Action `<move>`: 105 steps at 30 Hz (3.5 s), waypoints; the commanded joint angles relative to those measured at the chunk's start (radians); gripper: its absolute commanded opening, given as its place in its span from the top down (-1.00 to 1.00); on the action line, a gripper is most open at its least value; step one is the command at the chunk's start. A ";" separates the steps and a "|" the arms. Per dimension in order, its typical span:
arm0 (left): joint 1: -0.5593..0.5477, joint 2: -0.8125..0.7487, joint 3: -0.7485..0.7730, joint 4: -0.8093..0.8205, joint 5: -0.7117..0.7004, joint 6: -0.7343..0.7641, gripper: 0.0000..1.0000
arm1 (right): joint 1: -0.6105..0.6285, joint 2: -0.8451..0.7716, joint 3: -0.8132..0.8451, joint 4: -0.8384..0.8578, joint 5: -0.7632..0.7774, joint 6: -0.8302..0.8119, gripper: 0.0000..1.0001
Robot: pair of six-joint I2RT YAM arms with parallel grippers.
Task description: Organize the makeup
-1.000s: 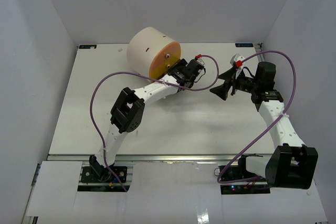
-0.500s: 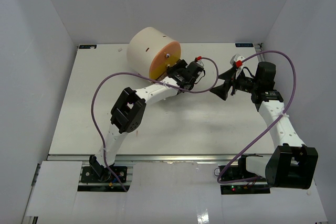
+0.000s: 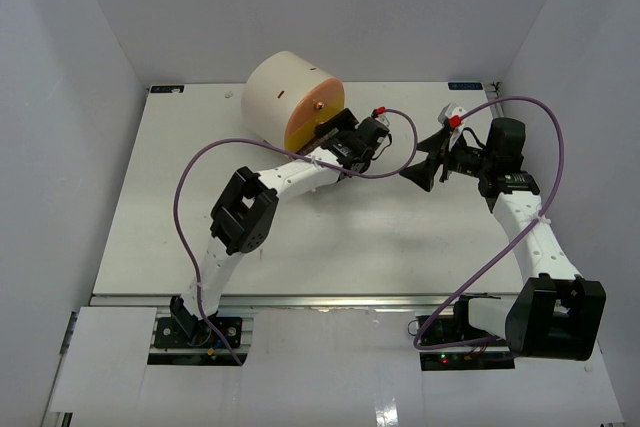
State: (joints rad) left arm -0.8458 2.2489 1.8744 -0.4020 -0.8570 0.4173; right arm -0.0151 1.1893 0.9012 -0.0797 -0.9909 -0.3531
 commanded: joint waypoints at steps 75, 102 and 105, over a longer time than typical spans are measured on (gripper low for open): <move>0.777 -0.115 0.046 0.009 1.697 -0.611 -0.87 | 0.443 1.124 0.799 0.417 0.471 1.015 0.63; 0.941 -0.532 0.021 0.174 1.288 -0.858 -0.96 | 0.330 0.195 0.205 -0.157 0.388 0.030 -0.22; 0.941 -0.695 -0.175 0.212 1.361 -0.839 -0.96 | 0.308 0.043 0.133 -0.190 0.348 -0.021 -0.65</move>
State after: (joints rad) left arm 0.1109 1.8108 1.8526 -0.2648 0.4497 -0.4177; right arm 0.3117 1.4015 1.1009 -0.1624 -0.5953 -0.2019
